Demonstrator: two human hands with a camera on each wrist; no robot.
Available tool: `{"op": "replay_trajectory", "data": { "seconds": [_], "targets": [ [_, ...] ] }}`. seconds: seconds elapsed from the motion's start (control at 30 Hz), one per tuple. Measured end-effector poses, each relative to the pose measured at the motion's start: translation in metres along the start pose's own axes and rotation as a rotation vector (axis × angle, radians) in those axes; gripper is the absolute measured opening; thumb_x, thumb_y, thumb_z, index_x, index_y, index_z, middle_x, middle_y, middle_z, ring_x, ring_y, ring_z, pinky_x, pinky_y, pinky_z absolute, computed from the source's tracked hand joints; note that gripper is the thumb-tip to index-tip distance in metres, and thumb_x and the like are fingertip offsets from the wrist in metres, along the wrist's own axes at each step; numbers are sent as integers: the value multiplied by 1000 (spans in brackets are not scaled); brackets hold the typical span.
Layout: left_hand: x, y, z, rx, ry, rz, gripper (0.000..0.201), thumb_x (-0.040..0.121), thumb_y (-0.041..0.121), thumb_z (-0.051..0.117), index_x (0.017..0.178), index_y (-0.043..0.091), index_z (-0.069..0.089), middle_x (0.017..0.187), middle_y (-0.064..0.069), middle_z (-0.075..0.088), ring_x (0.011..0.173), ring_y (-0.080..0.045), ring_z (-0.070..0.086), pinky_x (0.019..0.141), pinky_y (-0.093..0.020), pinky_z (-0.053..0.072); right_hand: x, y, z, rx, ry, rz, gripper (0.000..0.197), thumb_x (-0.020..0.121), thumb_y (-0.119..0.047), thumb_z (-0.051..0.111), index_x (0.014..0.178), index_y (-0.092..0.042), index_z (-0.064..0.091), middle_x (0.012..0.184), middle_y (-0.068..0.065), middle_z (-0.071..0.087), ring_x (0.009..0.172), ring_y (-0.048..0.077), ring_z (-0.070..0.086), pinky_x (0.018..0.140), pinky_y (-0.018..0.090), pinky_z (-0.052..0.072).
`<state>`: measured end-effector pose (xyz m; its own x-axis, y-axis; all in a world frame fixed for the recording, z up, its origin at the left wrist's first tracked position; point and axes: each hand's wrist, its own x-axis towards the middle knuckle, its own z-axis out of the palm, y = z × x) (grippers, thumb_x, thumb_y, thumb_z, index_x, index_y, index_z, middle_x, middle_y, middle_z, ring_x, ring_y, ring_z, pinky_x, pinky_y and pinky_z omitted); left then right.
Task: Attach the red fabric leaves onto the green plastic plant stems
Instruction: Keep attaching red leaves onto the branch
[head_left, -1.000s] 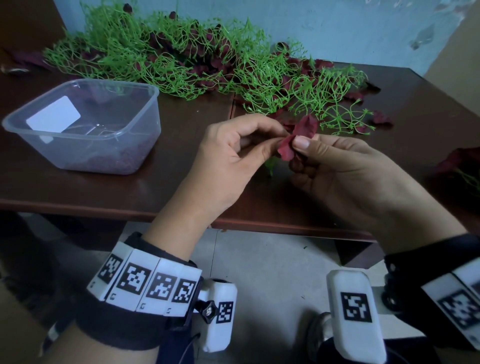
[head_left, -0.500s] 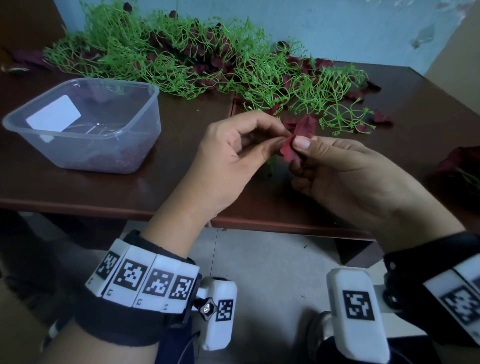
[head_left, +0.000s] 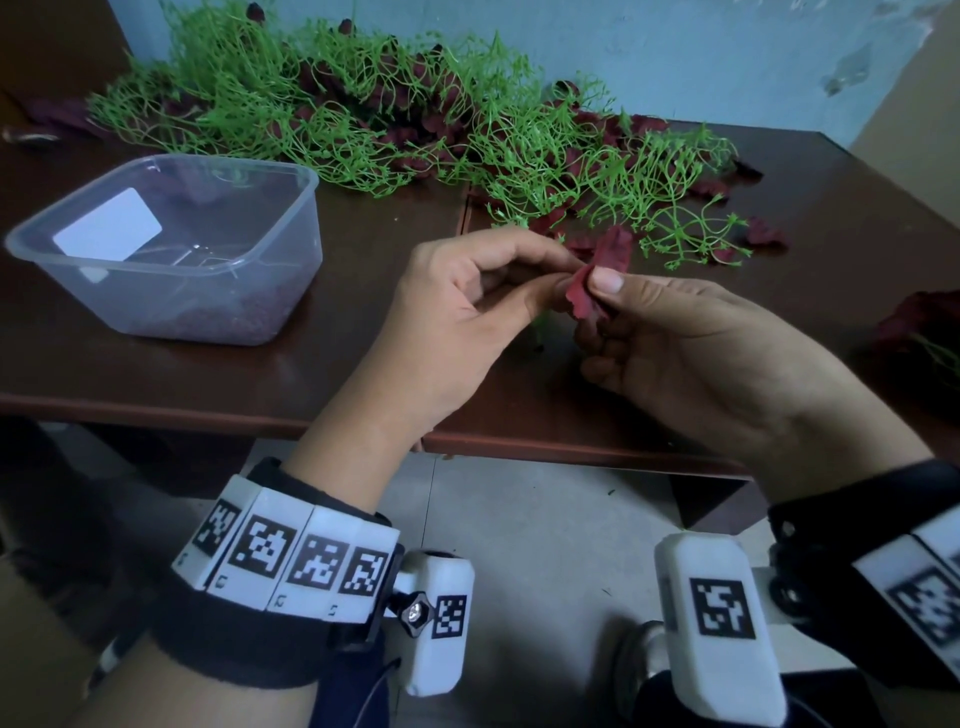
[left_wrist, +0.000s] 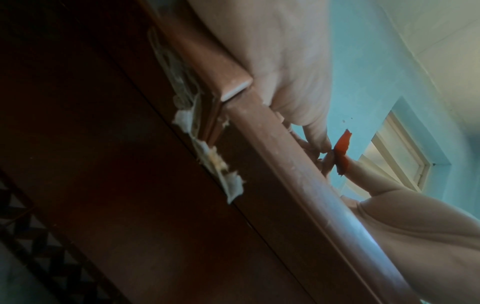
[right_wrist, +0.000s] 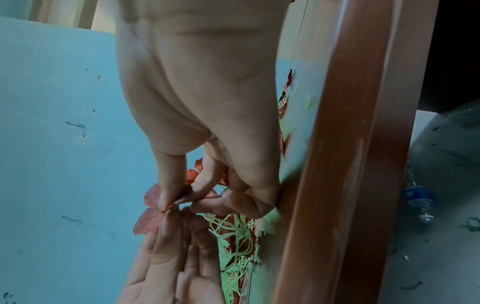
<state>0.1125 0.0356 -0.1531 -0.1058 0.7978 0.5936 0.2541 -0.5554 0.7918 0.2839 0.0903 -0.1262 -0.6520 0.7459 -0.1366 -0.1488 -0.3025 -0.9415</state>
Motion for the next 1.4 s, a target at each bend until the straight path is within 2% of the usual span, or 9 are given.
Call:
{"op": "replay_trajectory", "data": {
  "seconds": [0.13, 0.3, 0.43, 0.63, 0.77, 0.93, 1.2, 1.3, 1.4],
  "targets": [
    [0, -1, 0, 6, -11, 6, 14, 91, 3, 72, 104, 10, 71, 92, 0, 72, 89, -5, 68, 83, -23, 53, -1, -1, 1, 17, -8, 18, 13, 84, -19, 61, 86, -9, 68, 76, 4, 58, 65, 11, 54, 62, 24, 40],
    [1, -2, -1, 24, -24, 10, 15, 91, 4, 71, 103, 14, 70, 92, 4, 71, 89, -3, 67, 84, -23, 53, -1, -1, 3, 8, 10, 16, 13, 84, -18, 61, 88, -7, 68, 75, 3, 59, 66, 11, 53, 62, 24, 40],
    [0, -1, -1, 51, 3, 26, 14, 91, 3, 72, 102, 11, 72, 90, 3, 72, 87, -2, 68, 81, -21, 52, 0, 1, 4, 17, 38, 16, 12, 82, -18, 63, 85, -7, 69, 77, 4, 61, 67, 11, 55, 67, 26, 40],
    [-1, 1, 0, -99, 49, -10, 36, 84, -3, 76, 115, 13, 67, 89, -1, 75, 85, -9, 72, 82, -24, 57, -1, 0, 2, 55, 40, 28, 11, 76, -18, 67, 72, -13, 75, 68, 0, 67, 66, 11, 60, 71, 27, 42],
    [-1, 1, -2, -174, 23, -63, 28, 81, 1, 77, 105, 12, 68, 81, 4, 75, 80, -8, 72, 78, -21, 56, -3, -3, 1, 75, 35, 56, 7, 67, -20, 72, 68, -13, 75, 64, -1, 66, 63, 10, 60, 67, 24, 46],
    [-2, 2, -1, -208, 1, -89, 25, 77, -2, 78, 97, 10, 67, 82, 1, 76, 78, -11, 73, 77, -22, 58, -3, -4, 0, 98, 46, 109, 20, 52, -20, 80, 69, -10, 76, 71, 6, 67, 59, 10, 60, 59, 21, 53],
    [-1, 1, -2, -210, 19, -137, 20, 76, -2, 78, 90, 9, 69, 79, -4, 75, 74, -17, 72, 75, -31, 61, 0, -3, -2, 149, -9, 173, 41, 51, -16, 83, 88, 0, 74, 82, 10, 66, 65, 11, 58, 62, 21, 54],
    [-2, 3, -2, -201, 13, -120, 18, 77, -5, 78, 89, 5, 70, 79, -4, 77, 71, -18, 74, 71, -33, 62, 0, -4, -5, 162, -66, 218, 52, 40, -16, 95, 86, -2, 75, 80, 9, 67, 65, 11, 59, 61, 22, 54],
    [-2, 6, -3, -188, 25, -118, 17, 75, -3, 79, 89, 5, 71, 79, -5, 77, 72, -20, 75, 72, -38, 63, -1, -7, -5, 146, -75, 257, 54, 33, -16, 98, 81, -5, 76, 77, 7, 68, 60, 9, 59, 58, 22, 53]
  ]
}}
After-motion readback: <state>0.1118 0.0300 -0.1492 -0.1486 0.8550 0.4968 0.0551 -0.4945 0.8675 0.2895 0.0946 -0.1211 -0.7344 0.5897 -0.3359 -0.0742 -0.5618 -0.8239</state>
